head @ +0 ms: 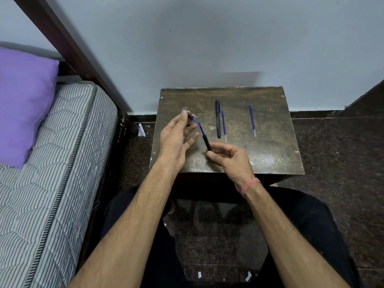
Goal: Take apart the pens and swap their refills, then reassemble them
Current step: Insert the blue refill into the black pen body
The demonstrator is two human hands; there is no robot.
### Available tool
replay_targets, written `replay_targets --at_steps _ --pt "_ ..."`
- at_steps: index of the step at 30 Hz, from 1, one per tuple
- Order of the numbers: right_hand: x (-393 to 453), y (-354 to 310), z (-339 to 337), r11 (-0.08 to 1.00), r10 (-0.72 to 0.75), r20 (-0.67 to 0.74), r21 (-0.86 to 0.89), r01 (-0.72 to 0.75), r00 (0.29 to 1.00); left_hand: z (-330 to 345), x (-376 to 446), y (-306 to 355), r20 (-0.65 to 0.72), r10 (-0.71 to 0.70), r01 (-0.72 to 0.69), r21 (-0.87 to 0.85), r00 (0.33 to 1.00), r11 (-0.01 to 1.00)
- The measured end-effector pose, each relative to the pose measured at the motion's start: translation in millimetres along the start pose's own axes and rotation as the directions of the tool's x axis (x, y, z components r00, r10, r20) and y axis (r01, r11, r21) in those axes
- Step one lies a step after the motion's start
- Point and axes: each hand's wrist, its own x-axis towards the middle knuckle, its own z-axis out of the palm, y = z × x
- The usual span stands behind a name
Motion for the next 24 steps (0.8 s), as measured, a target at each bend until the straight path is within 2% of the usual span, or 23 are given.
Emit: replay_targets --at_steps 18,24 --pt "0.2 1.4 -1.8 1.0 0.006 0.014 0.012 -0.006 1.0 -2.1 0.2 -0.5 0.009 -0.002 0.002 0.025 1.0 1.0" --pt "-1.5 -0.3 -0.5 0.999 0.01 0.013 0.032 -0.011 1.0 -6.4 0.8 -4.2 0.023 0.028 -0.03 0.087 0.999 0.996"
